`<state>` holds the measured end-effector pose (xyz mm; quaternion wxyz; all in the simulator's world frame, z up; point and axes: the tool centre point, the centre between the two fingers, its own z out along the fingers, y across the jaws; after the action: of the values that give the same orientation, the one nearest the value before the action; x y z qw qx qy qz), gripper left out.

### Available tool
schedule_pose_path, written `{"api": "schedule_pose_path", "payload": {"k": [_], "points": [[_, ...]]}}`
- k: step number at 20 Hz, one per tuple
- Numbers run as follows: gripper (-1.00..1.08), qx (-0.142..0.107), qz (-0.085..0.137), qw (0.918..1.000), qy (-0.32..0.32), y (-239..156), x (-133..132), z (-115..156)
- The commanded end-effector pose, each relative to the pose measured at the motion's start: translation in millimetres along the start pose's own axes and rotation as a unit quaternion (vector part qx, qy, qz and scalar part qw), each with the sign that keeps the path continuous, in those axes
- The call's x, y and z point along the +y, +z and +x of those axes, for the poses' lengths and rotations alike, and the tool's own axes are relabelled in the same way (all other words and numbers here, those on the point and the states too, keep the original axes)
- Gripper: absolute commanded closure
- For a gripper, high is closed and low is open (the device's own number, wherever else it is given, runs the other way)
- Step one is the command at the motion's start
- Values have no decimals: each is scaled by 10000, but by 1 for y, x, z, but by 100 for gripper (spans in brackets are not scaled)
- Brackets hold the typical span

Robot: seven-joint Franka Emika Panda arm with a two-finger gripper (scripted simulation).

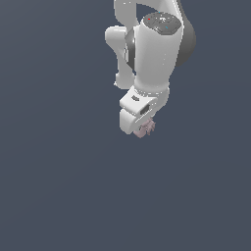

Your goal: Pick up the object and move it to a goal position.

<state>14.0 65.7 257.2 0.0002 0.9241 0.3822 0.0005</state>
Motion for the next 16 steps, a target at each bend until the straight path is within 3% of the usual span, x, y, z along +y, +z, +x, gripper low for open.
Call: {"api": "schedule_pose_path", "payload": {"k": [1,8,16], "points": [[108,-4,3,10000,2,-26,-5,11],[108,-3,5,10000,8,-78,-13,35],[108,-3,5,10000,8,-107,-17,50]]}}
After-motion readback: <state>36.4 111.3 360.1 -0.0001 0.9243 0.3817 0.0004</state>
